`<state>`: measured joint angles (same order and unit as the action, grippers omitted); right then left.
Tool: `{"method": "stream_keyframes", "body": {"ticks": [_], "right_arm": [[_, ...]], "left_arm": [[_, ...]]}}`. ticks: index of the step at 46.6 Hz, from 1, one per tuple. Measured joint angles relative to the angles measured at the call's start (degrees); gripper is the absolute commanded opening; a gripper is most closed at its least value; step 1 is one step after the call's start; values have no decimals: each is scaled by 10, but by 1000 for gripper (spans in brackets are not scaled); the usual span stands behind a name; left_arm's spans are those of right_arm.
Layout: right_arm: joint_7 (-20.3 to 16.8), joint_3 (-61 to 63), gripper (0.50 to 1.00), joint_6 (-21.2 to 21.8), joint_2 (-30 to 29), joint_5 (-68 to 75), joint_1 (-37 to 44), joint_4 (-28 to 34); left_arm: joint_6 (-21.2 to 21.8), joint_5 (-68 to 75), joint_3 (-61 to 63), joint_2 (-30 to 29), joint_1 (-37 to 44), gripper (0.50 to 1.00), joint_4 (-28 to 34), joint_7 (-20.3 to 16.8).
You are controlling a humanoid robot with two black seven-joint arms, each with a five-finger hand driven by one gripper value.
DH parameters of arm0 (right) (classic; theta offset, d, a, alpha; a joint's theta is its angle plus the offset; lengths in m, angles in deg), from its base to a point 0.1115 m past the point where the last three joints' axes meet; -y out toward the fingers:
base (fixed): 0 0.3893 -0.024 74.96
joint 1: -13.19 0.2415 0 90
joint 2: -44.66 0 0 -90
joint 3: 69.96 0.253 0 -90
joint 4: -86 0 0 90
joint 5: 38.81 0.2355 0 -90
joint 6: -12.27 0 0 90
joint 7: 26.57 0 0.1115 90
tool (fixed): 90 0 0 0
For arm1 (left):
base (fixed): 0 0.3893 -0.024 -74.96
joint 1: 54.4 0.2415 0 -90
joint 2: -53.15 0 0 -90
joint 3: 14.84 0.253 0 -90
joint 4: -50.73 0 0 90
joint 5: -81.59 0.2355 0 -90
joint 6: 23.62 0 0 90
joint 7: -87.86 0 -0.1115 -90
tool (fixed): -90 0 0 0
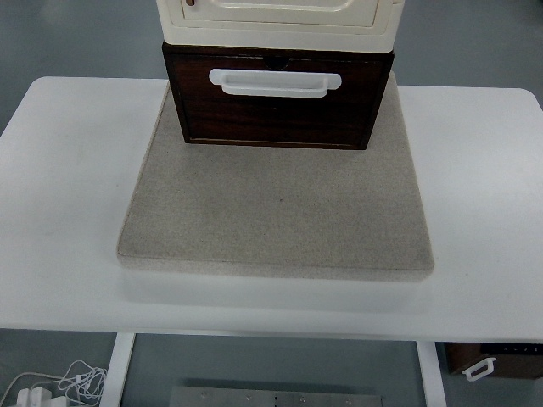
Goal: Close drawer under combined cabinet
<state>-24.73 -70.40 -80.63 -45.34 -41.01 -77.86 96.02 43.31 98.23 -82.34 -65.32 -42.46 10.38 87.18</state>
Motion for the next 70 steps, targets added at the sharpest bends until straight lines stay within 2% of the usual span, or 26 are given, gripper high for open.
{"method": "stream_keyframes", "body": {"ticks": [7, 22, 30, 42, 58, 70], "right_arm": [[0, 0, 952, 0, 0, 0, 0, 0], [0, 3, 952, 0, 0, 0, 0, 0], [0, 0, 952, 0, 0, 0, 0, 0], [0, 1, 952, 1, 0, 0, 0, 0], [0, 0, 952, 0, 0, 0, 0, 0], [0, 2, 952, 1, 0, 0, 0, 0]], "left_arm": [[31, -27, 2, -1, -6, 1000, 69, -8], [92, -35, 9, 6, 1, 1000, 197, -1], [96, -40, 9, 36, 18, 1000, 268, 3], [100, -151, 9, 84, 81, 1000, 279, 36], [97, -181, 9, 137, 146, 1000, 276, 40], [98, -182, 9, 173, 153, 1000, 273, 36]]}}
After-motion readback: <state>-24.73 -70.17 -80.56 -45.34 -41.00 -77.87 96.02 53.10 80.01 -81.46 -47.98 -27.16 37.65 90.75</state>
